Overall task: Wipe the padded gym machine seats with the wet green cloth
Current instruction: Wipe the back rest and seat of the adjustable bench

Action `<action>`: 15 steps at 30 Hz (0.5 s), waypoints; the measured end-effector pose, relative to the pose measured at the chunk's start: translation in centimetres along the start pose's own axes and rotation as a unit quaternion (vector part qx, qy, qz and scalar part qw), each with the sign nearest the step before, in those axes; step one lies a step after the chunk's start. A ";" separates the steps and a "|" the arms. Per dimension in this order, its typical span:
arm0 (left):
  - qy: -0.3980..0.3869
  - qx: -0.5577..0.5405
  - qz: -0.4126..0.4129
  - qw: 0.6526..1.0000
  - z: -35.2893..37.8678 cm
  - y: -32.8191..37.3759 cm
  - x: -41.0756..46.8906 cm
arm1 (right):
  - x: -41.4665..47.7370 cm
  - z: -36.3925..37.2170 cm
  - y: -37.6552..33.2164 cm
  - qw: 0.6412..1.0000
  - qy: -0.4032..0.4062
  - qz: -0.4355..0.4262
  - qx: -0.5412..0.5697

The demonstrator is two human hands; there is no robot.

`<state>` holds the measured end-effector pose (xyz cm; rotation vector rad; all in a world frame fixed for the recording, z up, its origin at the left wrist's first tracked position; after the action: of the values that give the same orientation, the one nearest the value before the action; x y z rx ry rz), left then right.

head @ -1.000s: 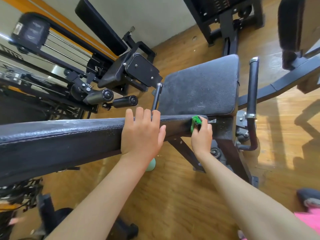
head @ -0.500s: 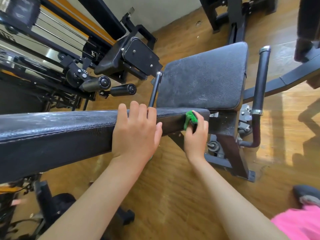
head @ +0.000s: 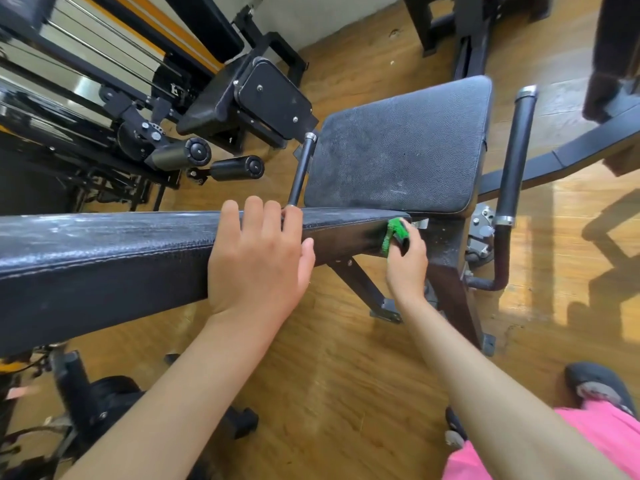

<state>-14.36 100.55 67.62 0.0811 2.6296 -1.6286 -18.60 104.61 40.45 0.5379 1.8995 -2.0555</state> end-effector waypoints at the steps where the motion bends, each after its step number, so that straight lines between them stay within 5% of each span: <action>1: -0.001 0.000 -0.001 1.000 0.0 0.0 0.0 | -1.1 0.1 -0.3 1.000 -0.005 -0.014 0.011; 15: -0.008 0.008 0.002 1.000 0.1 0.2 0.0 | 6.4 -0.4 4.2 0.992 -0.009 0.126 -0.024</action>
<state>-14.38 100.50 67.41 0.0741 2.6022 -1.6433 -22.32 104.87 33.75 0.7067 1.7646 -1.8426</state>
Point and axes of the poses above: each hand's wrist, its own x-axis towards the middle knuckle, its own z-axis out of the palm, y = z × x, the point moved 4 cm from there along x, towards the middle knuckle, and after that the axes turned 2 degrees about z, right-handed, at the moved point
